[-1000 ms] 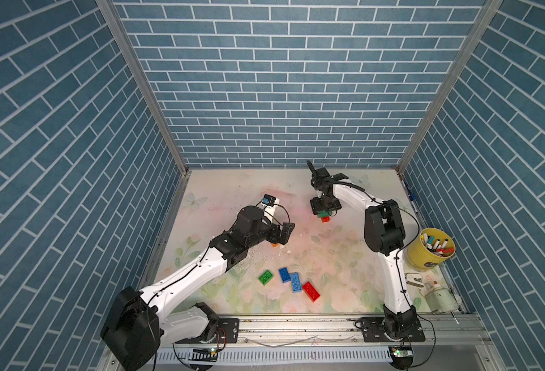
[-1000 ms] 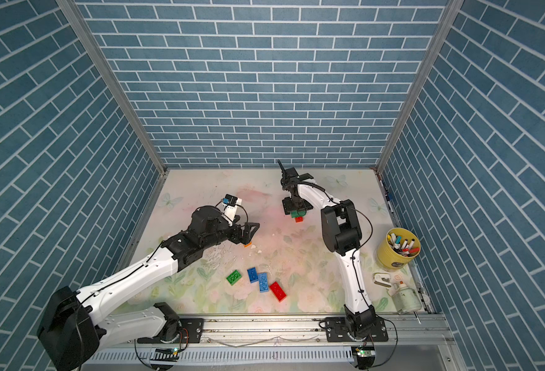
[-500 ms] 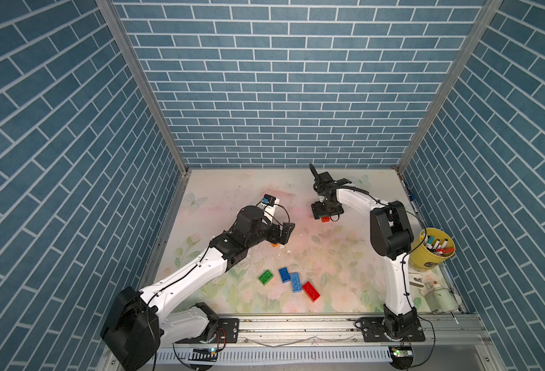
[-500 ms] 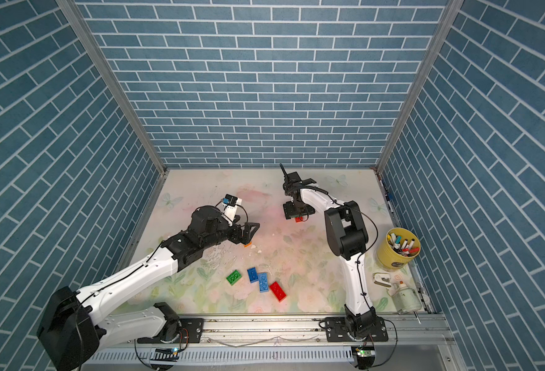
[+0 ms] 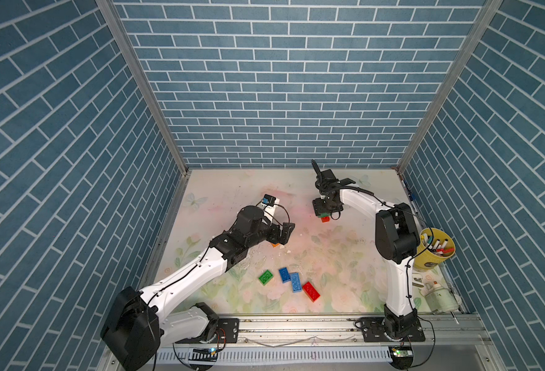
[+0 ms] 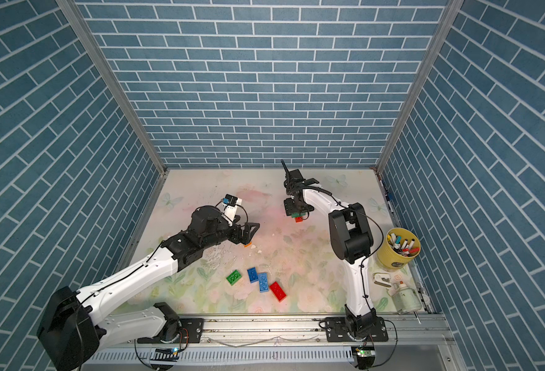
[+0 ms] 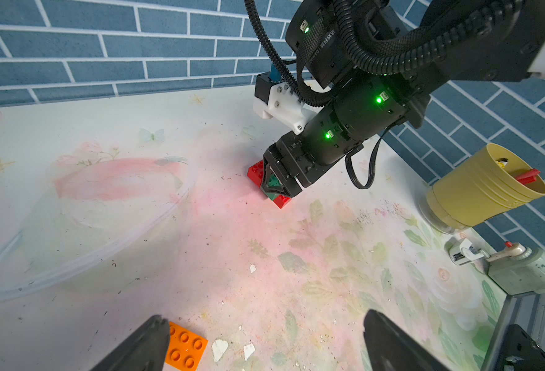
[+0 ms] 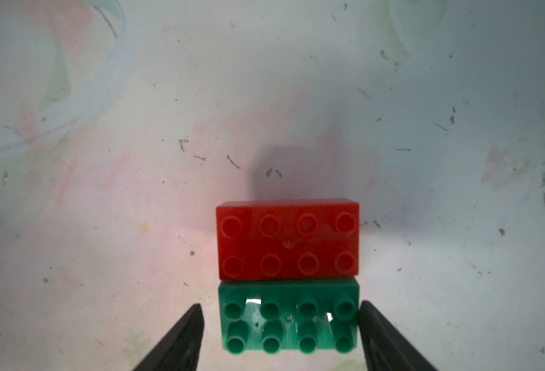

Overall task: Assemble a rectangle with lego
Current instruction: Assemble the lego brick with the lego brick.

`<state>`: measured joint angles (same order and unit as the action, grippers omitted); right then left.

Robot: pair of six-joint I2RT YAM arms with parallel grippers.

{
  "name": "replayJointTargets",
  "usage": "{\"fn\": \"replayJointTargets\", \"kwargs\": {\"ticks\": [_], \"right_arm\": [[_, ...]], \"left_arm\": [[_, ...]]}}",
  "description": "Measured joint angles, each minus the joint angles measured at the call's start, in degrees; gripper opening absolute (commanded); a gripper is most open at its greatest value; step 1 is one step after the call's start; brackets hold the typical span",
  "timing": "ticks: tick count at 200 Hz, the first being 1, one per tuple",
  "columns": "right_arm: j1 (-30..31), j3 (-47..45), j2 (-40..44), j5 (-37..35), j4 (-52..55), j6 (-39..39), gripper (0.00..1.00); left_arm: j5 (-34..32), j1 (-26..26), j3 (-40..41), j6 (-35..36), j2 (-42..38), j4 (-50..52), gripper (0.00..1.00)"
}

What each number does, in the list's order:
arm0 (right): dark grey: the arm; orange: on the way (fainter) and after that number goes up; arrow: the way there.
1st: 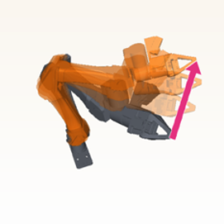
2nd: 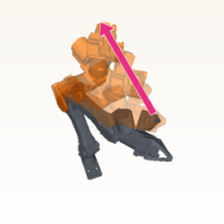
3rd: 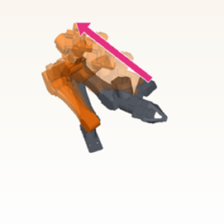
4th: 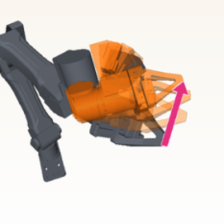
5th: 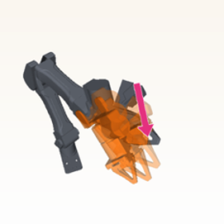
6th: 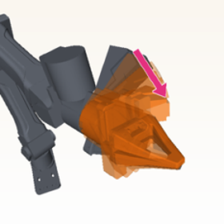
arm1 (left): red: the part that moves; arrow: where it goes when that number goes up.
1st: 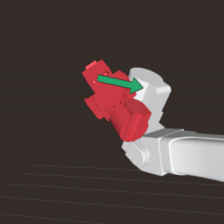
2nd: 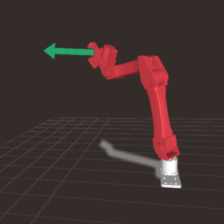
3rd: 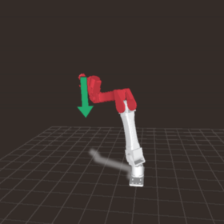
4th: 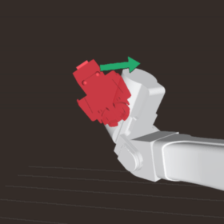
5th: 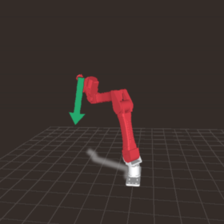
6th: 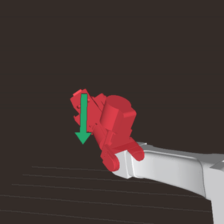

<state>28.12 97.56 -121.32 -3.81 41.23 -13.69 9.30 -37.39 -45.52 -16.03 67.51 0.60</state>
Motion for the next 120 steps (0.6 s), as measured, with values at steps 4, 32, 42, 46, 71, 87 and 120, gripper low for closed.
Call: {"fn": "replayJointTargets", "kwargs": {"ticks": [4,32,42,46,71,87,120], "right_arm": [[0.00,0.00,-0.02,0.00,0.00,0.00,0.72],[0.00,0.00,-0.02,0.02,0.00,0.02,0.69],[0.00,0.00,-0.02,0.04,-0.02,0.00,0.69],[0.00,0.00,-0.02,0.07,0.00,0.02,0.68],[0.00,0.00,-0.02,0.15,0.02,0.04,0.65],[0.02,0.22,-0.02,0.15,0.15,0.04,0.65],[0.13,1.64,-0.96,0.11,1.18,0.04,0.64]], "left_arm": [[0.00,0.00,0.00,-0.02,0.00,0.00,1.00],[0.00,0.00,0.00,0.00,0.00,0.00,1.00],[0.02,0.02,0.00,-0.02,0.00,0.00,1.00],[0.00,0.02,0.00,-0.02,0.02,0.00,1.00],[0.00,0.02,0.00,-0.02,0.00,-0.02,1.00],[0.00,0.02,0.00,-0.02,0.00,0.00,1.00],[0.00,0.02,0.00,0.00,0.00,-0.02,1.00]]}}
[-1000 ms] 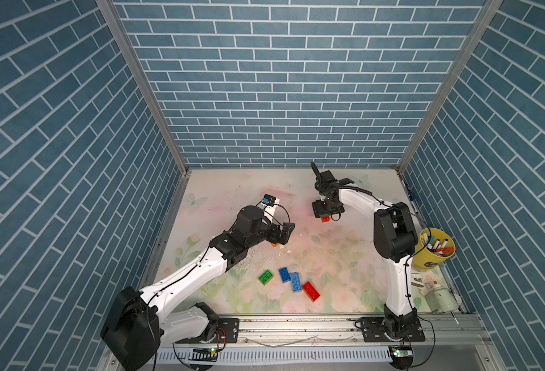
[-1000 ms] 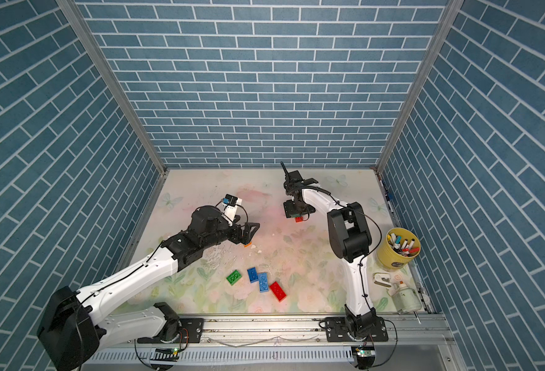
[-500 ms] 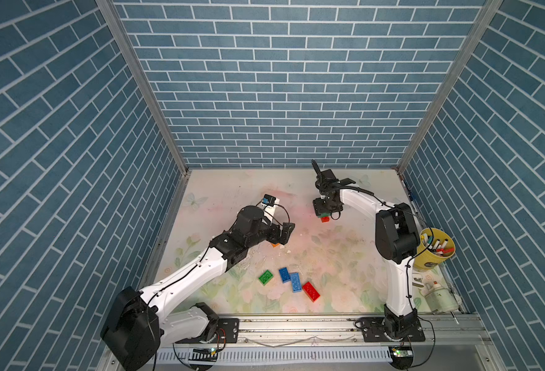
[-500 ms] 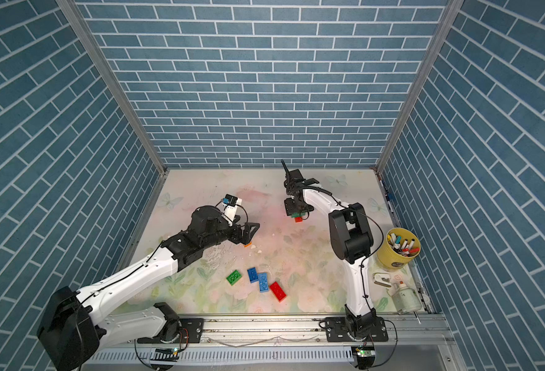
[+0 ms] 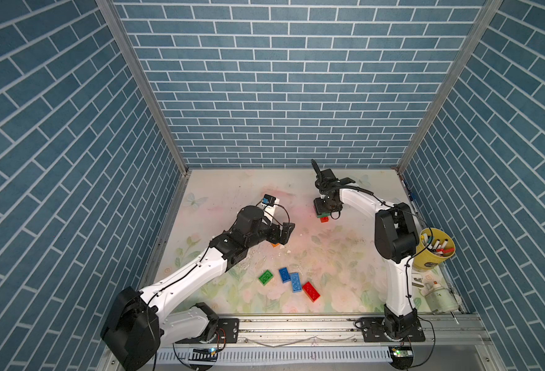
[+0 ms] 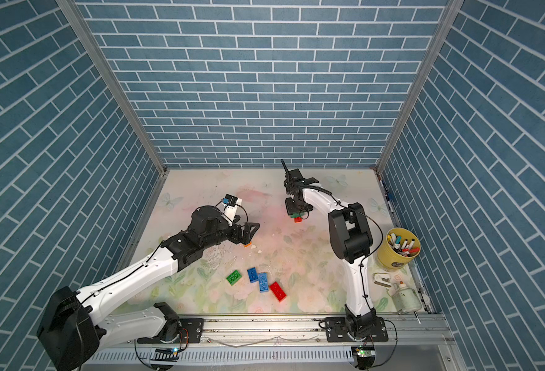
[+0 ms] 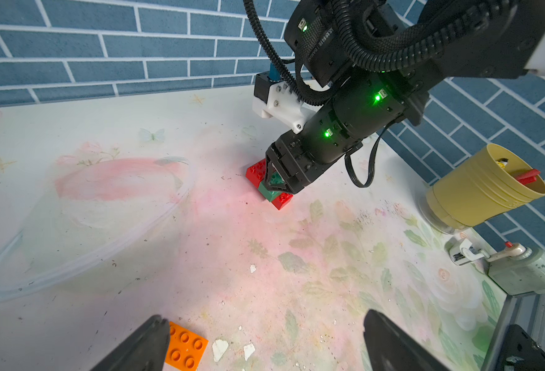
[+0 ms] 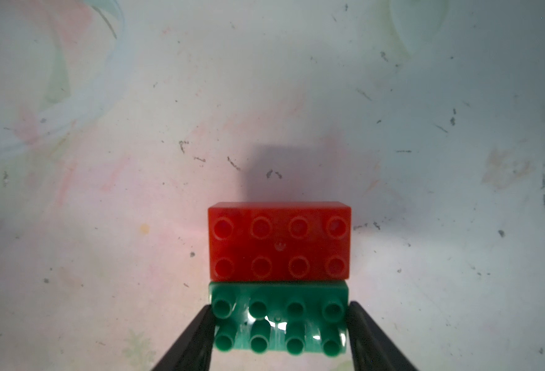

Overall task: Assemble a rectangle with lego
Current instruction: Assemble the lego brick with the lego brick.

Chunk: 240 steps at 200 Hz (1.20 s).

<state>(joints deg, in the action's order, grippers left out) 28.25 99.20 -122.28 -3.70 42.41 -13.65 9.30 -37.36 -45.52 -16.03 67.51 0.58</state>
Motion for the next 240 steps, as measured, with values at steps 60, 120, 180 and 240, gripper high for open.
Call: {"fn": "replayJointTargets", "kwargs": {"ticks": [60,120,180,240], "right_arm": [[0.15,1.81,-1.20,-0.28,1.51,0.00,0.61],[0.02,2.78,-1.90,-0.22,1.86,0.00,0.59],[-1.57,2.89,-1.92,2.97,1.88,-0.04,0.58],[-2.51,8.28,-4.87,5.33,6.69,-0.09,0.56]], "left_arm": [[-0.02,0.00,0.00,0.00,0.00,0.02,1.00],[-0.02,0.00,0.00,0.00,0.00,0.02,1.00],[-0.04,0.11,0.00,-0.02,0.02,0.02,1.00],[-0.02,0.28,0.00,0.00,0.00,0.00,1.00]]}}
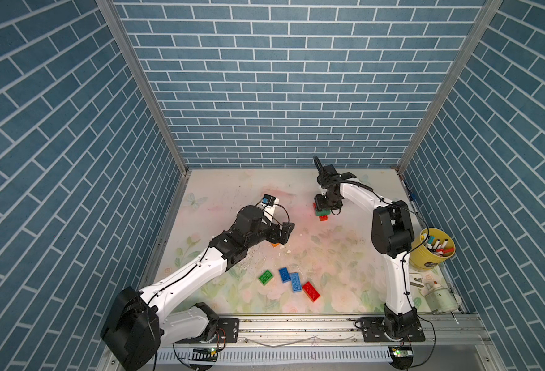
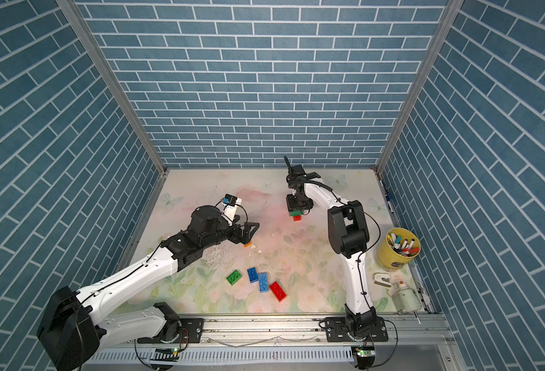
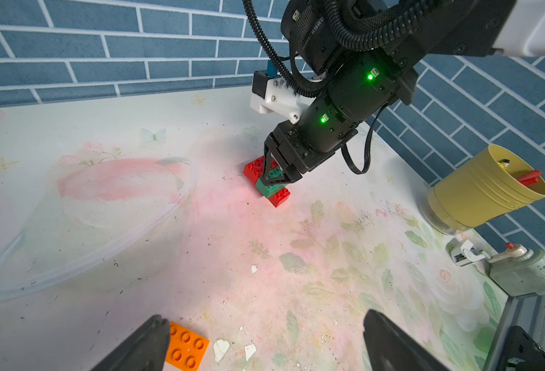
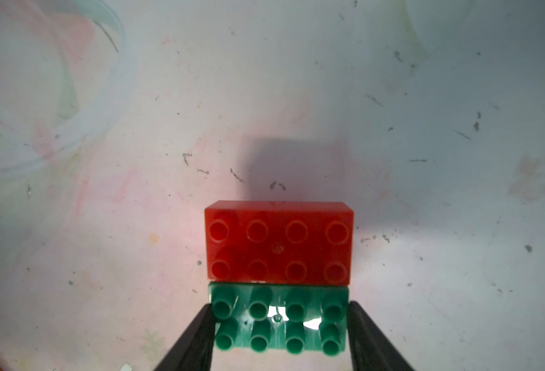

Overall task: Assemble a rectangle with lego
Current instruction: Assemble the lego brick with the lego brick.

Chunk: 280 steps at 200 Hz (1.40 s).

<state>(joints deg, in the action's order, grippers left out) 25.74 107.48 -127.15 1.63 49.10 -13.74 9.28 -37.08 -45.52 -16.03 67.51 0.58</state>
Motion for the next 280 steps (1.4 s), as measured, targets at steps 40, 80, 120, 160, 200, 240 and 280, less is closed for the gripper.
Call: {"fn": "replayJointTargets", "kwargs": {"ticks": [40,80,120,160,200,240,280], "right_arm": [[0.02,1.55,-0.90,-0.22,1.55,0.02,0.55],[0.02,2.14,-1.31,-0.44,2.12,0.02,0.54],[0.15,2.47,-1.64,-0.87,2.40,0.02,0.54],[0.20,2.73,-1.86,-0.96,2.64,0.02,0.53],[0.20,2.67,-1.66,-0.96,2.56,0.02,0.53],[0.20,2.16,-1.20,-0.85,2.08,-0.04,0.56],[0.11,0.70,-0.07,-1.01,0.98,-0.96,0.71]], "left_arm": [[-0.02,0.07,0.00,-0.02,0.02,0.00,1.00],[-0.02,0.09,0.00,-0.02,0.00,0.00,1.00],[-0.02,0.09,0.00,-0.02,0.00,0.00,1.00],[0.00,0.11,0.00,-0.02,0.00,0.00,1.00],[-0.02,0.11,0.00,0.00,0.00,0.00,1.00],[-0.02,0.11,0.00,-0.02,0.00,0.00,1.00],[-0.02,0.11,0.00,0.00,0.00,0.02,1.00]]}}
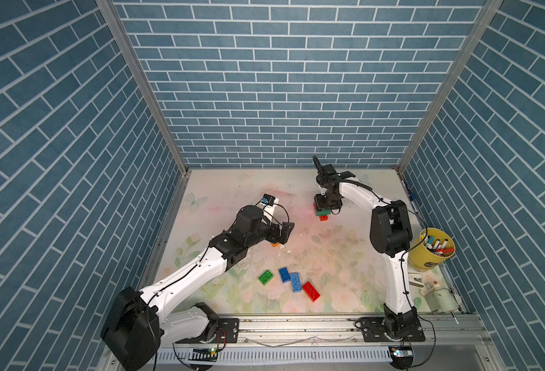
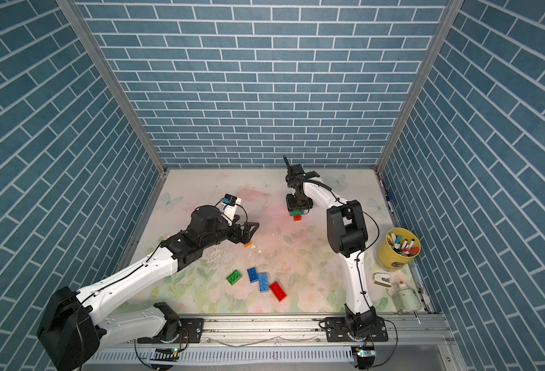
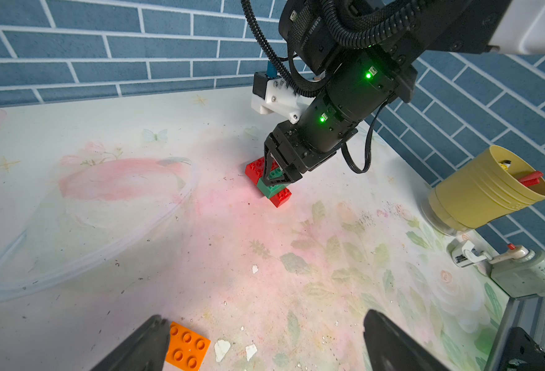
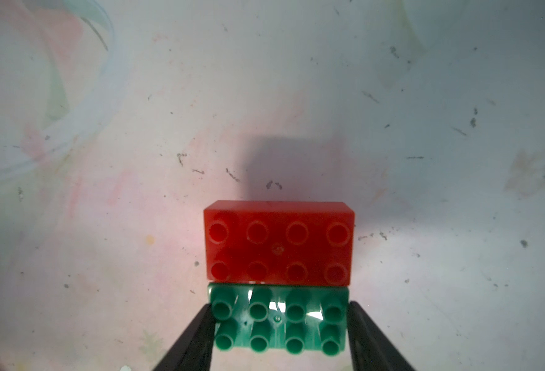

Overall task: Assemble a rectangle with lego
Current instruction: Assemble the lego brick with the lego brick, then pick up the lego brick from the center of the board.

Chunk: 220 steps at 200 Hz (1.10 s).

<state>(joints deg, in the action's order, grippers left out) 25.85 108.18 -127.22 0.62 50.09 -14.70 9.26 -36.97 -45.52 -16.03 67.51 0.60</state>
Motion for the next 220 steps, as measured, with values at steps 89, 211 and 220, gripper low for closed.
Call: {"fn": "replayJointTargets", "kwargs": {"ticks": [89,211,220], "right_arm": [[0.50,-3.74,9.07,-0.57,-1.70,0.04,0.80],[10.67,-36.83,33.31,-0.68,-5.35,1.01,0.68],[11.89,-38.91,34.56,0.31,-5.57,1.01,0.67]], "left_arm": [[-0.24,0.00,0.00,0.00,0.02,0.00,1.00],[-2.45,-1.01,-0.11,1.09,6.45,0.48,1.00],[-2.71,-1.27,-0.11,1.20,6.69,0.76,1.00]]}}
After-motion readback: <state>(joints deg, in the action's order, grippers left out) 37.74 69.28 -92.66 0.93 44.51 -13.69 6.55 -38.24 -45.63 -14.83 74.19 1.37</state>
